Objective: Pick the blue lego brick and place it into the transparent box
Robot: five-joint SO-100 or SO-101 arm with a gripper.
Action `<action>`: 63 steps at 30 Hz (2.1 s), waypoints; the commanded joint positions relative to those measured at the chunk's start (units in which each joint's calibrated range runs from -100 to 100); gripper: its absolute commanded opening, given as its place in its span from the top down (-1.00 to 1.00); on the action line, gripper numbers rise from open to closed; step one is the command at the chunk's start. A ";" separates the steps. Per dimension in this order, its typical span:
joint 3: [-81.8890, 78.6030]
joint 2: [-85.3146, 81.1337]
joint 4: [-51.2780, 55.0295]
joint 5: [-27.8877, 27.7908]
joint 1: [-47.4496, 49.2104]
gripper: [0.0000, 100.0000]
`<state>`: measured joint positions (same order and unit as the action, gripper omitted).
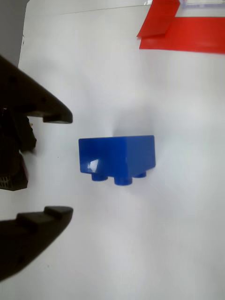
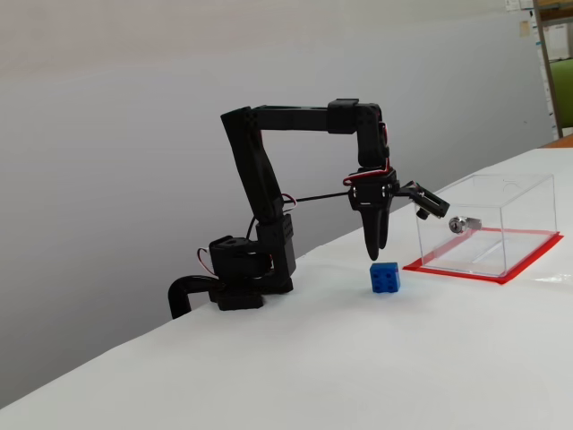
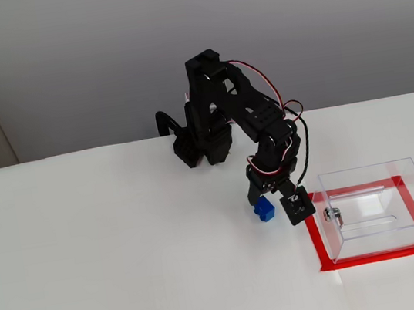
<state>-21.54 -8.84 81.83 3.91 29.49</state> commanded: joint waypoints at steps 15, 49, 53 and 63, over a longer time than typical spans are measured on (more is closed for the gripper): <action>1.83 0.48 -1.68 0.06 -2.98 0.59; 4.81 12.10 -4.72 -0.10 -1.21 0.62; 4.36 12.10 -4.72 0.01 -1.13 0.62; 4.18 12.10 -4.72 0.06 -1.06 0.62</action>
<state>-18.89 3.68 77.12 3.86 28.42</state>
